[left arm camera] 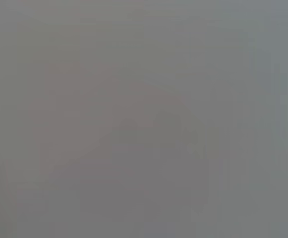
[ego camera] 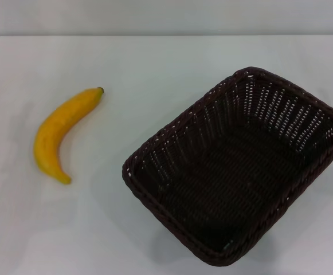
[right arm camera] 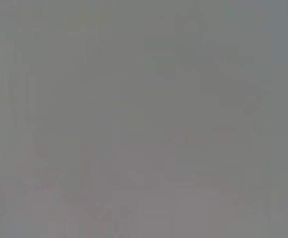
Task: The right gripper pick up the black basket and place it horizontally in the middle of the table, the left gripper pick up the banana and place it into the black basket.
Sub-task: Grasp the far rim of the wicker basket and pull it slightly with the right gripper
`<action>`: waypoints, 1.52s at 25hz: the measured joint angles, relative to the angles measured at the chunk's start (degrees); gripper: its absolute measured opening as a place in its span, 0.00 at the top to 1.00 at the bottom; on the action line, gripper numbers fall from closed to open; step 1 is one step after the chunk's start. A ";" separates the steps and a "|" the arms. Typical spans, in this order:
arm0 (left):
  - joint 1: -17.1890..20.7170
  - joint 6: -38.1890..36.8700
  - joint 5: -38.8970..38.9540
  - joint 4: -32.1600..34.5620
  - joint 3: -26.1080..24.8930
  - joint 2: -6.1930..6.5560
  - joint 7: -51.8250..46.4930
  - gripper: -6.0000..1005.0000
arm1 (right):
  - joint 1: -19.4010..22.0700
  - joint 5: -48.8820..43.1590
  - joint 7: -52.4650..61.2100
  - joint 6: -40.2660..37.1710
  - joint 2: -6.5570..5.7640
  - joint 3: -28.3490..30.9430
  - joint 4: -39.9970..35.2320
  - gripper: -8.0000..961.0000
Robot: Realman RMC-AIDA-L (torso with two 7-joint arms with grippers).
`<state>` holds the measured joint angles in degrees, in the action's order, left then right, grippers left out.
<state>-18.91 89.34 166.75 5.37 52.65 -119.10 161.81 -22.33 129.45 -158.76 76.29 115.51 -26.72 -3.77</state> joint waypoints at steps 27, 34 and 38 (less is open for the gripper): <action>1.41 -0.01 0.46 -0.23 0.00 -0.08 -0.38 0.14 | 3.03 -43.65 75.26 -12.55 -2.36 -22.84 -60.38 0.09; 1.60 0.00 0.36 -0.33 0.14 -0.08 -0.43 0.14 | -9.88 -72.28 102.79 2.42 -5.94 -22.82 -69.10 0.09; 1.74 0.01 0.33 -0.36 0.21 -0.08 -0.44 0.14 | -17.87 -80.84 110.73 13.56 -7.71 -22.59 -68.85 0.09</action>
<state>-17.16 89.36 167.08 5.01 52.86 -119.18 161.37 -40.20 48.60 -48.03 89.84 107.80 -49.31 -72.61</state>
